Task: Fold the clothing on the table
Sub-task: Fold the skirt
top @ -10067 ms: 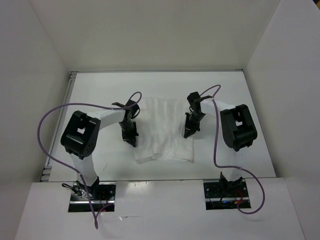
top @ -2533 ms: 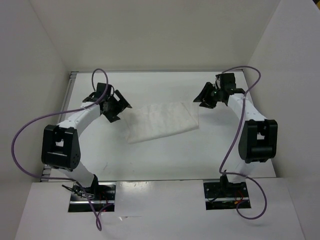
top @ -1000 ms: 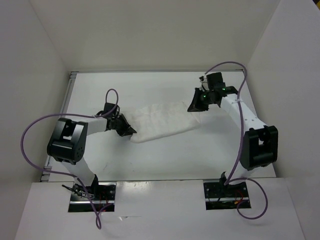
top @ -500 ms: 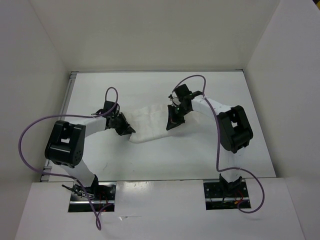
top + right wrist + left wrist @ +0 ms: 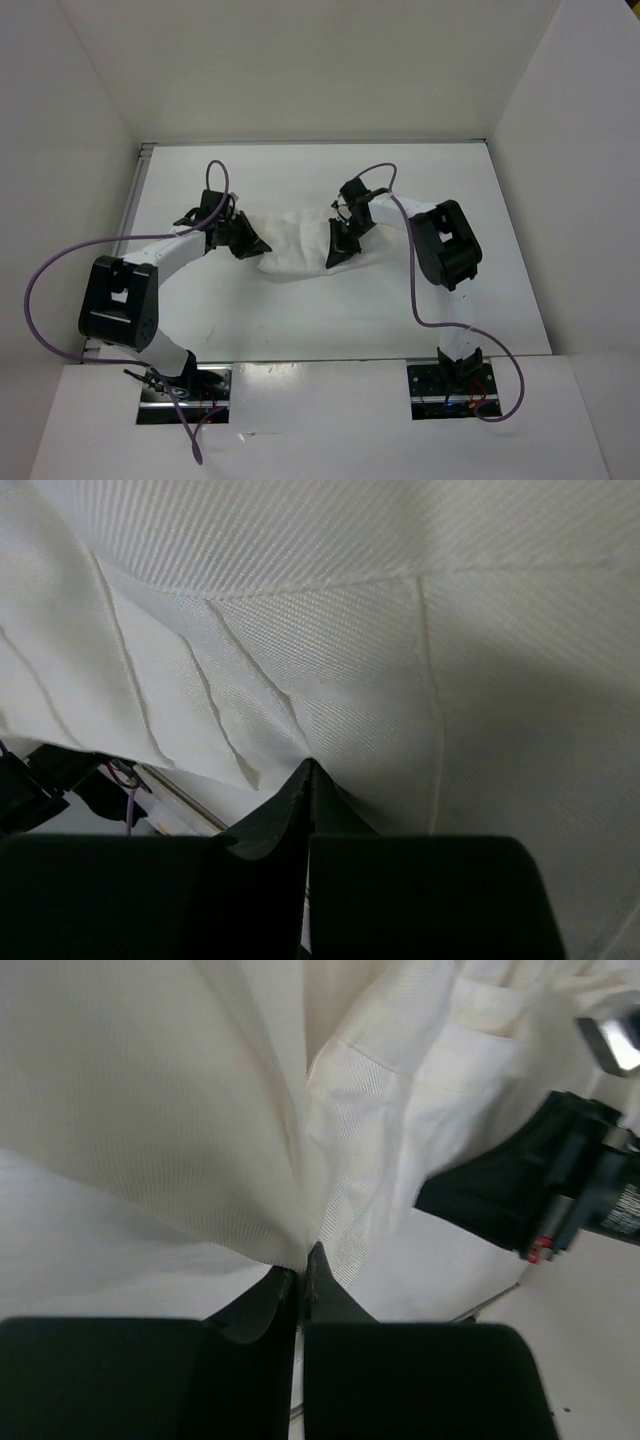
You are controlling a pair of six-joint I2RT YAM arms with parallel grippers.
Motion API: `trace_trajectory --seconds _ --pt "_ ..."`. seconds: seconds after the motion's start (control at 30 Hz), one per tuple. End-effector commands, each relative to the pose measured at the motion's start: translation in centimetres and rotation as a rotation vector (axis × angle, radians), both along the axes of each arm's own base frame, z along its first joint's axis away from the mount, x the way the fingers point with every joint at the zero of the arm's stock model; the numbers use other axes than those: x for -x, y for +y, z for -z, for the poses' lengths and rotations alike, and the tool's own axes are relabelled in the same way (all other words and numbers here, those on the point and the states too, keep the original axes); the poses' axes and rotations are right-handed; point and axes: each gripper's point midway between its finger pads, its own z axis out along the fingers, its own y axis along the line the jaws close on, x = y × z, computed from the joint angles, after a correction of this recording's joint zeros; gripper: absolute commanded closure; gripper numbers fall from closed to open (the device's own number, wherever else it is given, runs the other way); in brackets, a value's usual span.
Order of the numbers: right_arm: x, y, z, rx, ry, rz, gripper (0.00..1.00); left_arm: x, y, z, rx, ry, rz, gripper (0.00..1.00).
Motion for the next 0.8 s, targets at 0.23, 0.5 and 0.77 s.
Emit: trace_trajectory --seconds 0.23,0.5,0.77 --pt "0.7 7.1 -0.4 -0.087 0.008 -0.031 1.00 -4.4 -6.3 -13.8 0.244 -0.268 0.086 1.00" --pt "-0.3 9.8 -2.2 -0.190 -0.010 -0.054 1.00 -4.4 -10.2 -11.3 0.271 -0.192 0.163 1.00" --pt "-1.6 2.8 -10.6 -0.207 -0.109 0.119 0.88 -4.1 -9.2 -9.3 0.212 -0.164 0.170 1.00"
